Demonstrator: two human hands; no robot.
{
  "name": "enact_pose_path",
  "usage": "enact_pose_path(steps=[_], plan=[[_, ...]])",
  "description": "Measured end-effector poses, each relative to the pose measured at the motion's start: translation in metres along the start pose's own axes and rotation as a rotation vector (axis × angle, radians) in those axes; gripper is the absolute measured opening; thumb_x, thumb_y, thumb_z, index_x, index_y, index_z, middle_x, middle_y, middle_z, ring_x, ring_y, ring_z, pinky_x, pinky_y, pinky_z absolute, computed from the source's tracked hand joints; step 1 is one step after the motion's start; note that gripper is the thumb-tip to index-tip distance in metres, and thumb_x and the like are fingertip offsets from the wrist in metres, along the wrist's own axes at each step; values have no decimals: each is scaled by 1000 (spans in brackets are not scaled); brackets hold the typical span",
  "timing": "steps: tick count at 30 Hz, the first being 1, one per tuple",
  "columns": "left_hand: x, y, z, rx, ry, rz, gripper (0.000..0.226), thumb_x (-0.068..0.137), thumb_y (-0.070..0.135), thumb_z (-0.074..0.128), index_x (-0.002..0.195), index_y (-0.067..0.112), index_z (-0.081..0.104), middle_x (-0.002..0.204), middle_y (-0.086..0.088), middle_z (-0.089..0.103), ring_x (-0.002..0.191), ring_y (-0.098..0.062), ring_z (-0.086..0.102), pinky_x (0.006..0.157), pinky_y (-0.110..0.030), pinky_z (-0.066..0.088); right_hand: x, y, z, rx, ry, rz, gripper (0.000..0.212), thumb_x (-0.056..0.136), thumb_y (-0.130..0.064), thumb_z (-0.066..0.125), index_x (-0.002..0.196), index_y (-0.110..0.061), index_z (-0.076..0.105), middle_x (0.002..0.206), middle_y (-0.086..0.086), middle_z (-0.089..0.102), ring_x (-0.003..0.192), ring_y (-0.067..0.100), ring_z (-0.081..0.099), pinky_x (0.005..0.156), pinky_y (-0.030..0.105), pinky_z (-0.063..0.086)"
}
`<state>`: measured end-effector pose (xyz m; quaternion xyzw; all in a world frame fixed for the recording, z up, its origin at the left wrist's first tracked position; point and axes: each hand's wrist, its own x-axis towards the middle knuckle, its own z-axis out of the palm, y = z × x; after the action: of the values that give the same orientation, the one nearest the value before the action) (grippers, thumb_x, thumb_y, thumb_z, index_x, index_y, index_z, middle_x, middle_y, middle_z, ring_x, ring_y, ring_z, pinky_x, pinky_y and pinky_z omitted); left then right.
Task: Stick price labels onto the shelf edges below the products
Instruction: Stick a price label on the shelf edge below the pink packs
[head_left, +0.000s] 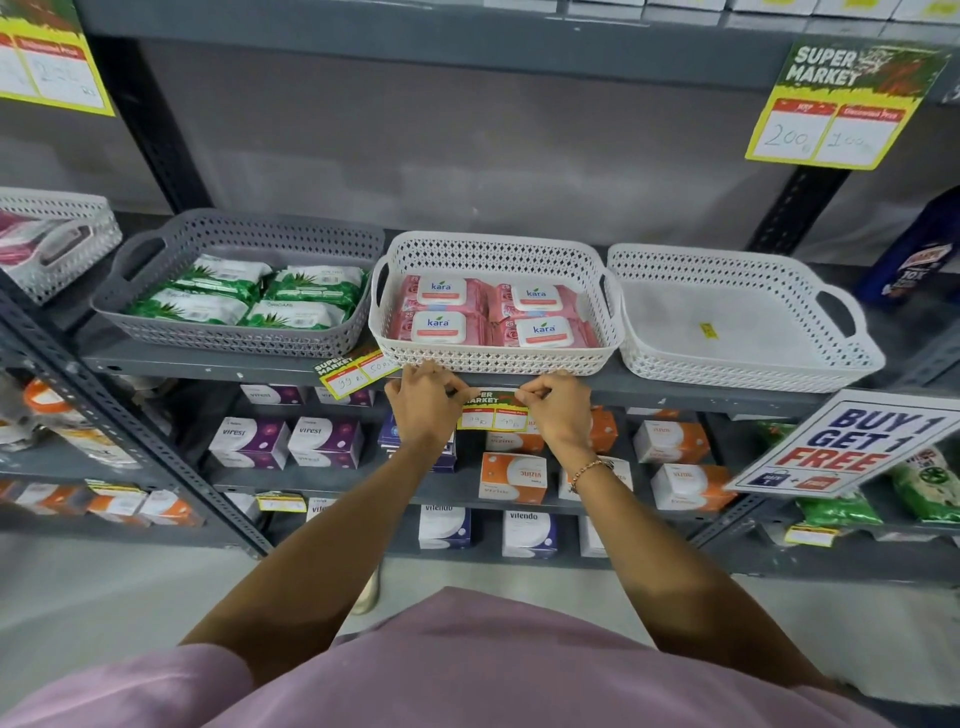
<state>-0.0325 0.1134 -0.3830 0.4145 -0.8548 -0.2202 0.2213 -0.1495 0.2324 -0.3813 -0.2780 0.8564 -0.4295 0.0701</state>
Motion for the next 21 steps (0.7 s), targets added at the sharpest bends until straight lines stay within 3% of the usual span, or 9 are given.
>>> enact_pose_path(steps=[10, 16, 21], plan=[[-1, 1, 5, -39, 56, -12, 18, 77, 39, 71, 69, 23, 70, 89, 2, 65, 96, -23, 50, 86, -42, 32, -1, -6, 0, -3, 11, -3, 8, 77, -15, 74, 71, -9, 74, 76, 4, 75, 69, 12, 65, 73, 28, 54], [-2, -2, 11, -119, 104, -22, 24, 76, 36, 73, 68, 17, 61, 82, 2, 62, 90, -21, 49, 86, -40, 33, -2, -5, 0, -75, 48, -4, 18, 77, -24, 75, 67, -11, 70, 72, 1, 72, 63, 12, 61, 64, 28, 53], [0, -3, 9, -53, 126, 73, 24, 78, 29, 71, 72, 14, 54, 80, -2, 59, 84, -22, 47, 79, -39, 35, -2, -6, -4, -183, 82, 0, 26, 78, -36, 73, 71, -16, 59, 66, -4, 62, 61, 13, 57, 54, 23, 39]])
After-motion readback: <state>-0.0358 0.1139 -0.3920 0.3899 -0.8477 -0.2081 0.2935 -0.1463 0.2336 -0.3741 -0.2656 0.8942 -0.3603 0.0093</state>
